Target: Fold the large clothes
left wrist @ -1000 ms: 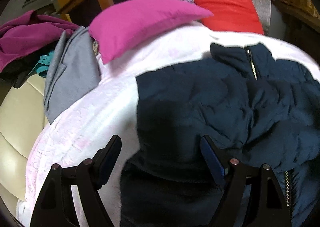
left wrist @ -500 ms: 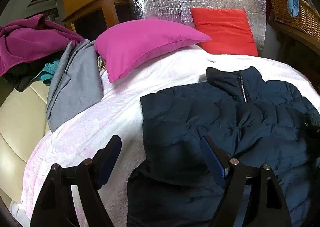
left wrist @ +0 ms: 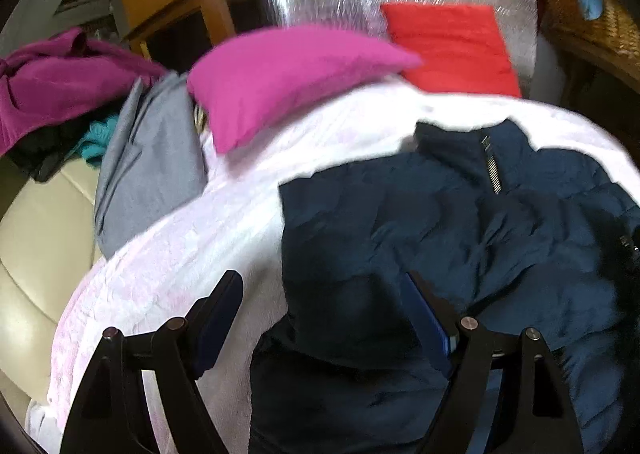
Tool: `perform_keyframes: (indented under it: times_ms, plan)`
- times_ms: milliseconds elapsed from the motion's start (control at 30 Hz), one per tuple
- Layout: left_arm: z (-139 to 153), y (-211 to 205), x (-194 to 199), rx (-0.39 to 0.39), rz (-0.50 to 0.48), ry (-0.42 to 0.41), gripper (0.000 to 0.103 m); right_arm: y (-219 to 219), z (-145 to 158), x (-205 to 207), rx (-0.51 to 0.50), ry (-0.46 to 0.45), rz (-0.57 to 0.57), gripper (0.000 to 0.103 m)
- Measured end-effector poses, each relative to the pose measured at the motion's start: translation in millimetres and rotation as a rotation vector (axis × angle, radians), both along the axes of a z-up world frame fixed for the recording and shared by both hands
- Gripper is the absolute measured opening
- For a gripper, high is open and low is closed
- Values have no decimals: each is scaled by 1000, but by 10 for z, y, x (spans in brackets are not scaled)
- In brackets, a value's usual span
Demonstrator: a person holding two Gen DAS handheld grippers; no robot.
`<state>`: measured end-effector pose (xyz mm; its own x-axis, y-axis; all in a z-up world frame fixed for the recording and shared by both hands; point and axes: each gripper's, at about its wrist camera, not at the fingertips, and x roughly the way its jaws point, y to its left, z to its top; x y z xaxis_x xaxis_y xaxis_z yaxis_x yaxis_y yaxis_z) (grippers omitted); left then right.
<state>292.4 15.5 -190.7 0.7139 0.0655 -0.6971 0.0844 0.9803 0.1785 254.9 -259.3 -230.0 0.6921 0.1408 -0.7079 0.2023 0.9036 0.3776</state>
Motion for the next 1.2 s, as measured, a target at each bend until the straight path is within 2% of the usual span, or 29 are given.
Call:
perform_keyframes:
  times_ms: [67,100,133,167,233,367,433,500,633,667,733,800,833,867,900,967,1067,1100,1167,1200]
  plan:
    - [-187,76,146,-24,19,110,82,6,-167,85,39,98,41,61]
    - [-281,106,209,-33,30,168,82,-15,-211,94,51,109,47,61]
    - [-378,167,270,-72,38,228,82,-38,-192,85,60,102,52,61]
    - [-405,247,302,-136,47,251,82,-74,-156,70,69,94,53,61]
    - [-354,357,330,-205,55,262,82,-261,-10,-43,105,17,26,61]
    - [-132,627,325,-260,102,164,82,-832,131,-270,213,-85,-91,65]
    - [-130,766,356,-295,135,169,82,-1077,59,-310,294,-80,-140,65]
    - [-219,881,411,-332,163,209,82,-1270,-80,-298,391,-56,-172,65]
    - [-414,853,484,-363,161,286,82,-1342,-341,-120,513,-2,-143,66]
    - [-423,801,478,-361,145,287,81,-1292,-376,-64,505,22,-123,66]
    - [-410,713,476,-355,113,281,66,-1200,-392,-45,455,50,-104,66]
    - [-408,629,477,-347,96,283,61,-1090,-377,22,400,57,-80,62]
    - [-410,608,482,-335,103,279,61,-1041,-372,38,396,59,-61,55]
    - [-415,583,479,-327,109,278,61,-997,-383,63,395,66,-42,30]
    - [-403,558,494,-322,116,276,61,-948,-379,72,378,72,-29,15]
    - [-374,552,484,-322,125,267,61,-901,-276,20,312,27,-55,15]
    - [-230,535,439,-324,104,209,61,-816,36,-70,179,-119,-89,14]
    - [-200,511,425,-312,100,192,61,-789,72,-72,146,-141,-104,14]
    - [-233,465,439,-264,102,205,61,-774,19,-26,92,-122,-144,14]
    - [-280,440,449,-245,103,227,61,-795,-117,61,86,-58,-157,14]
